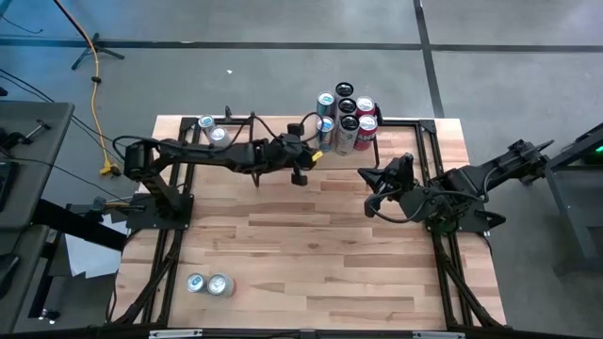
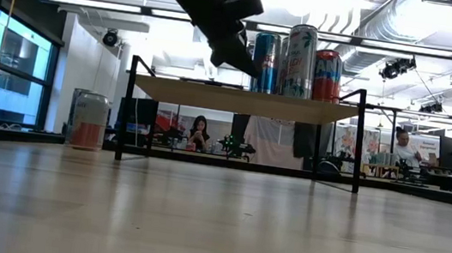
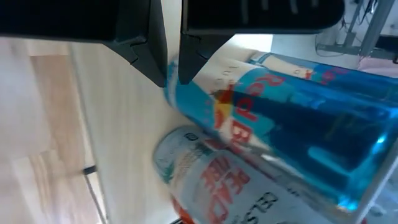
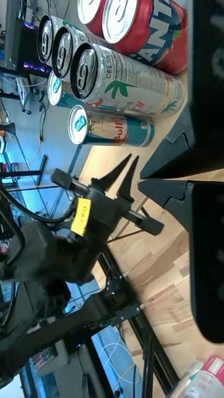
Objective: Place canned beverage on shelf
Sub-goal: Put the top right blue soda can on the shelf aligned with the blue soda can
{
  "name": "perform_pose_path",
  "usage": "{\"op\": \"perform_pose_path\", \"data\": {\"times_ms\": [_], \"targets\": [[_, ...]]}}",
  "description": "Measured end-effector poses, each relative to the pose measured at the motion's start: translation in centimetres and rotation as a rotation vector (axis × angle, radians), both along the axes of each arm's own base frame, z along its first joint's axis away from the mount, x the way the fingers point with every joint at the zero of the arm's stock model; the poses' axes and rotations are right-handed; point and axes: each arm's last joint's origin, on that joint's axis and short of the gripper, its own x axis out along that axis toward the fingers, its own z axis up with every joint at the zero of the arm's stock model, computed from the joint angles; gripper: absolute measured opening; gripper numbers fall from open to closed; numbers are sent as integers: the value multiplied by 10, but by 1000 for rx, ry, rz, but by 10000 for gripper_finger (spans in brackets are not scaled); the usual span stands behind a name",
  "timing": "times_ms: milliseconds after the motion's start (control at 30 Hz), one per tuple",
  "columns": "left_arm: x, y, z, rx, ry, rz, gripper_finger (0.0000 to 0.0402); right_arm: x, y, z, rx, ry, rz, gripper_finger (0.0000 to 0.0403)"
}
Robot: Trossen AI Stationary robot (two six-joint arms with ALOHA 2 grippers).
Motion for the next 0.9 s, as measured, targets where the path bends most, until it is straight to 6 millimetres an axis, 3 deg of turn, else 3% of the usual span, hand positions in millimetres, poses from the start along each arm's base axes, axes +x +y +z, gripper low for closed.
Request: {"op": "perform_pose_path", "data": {"times_ms": [467,900], "targets": [[-1,28,10,-23,-129,-21,0,0,0,0,1,0,0,0],[-8,51,11,13,-128,121,0,0,0,0,3,-5,0,0]]}}
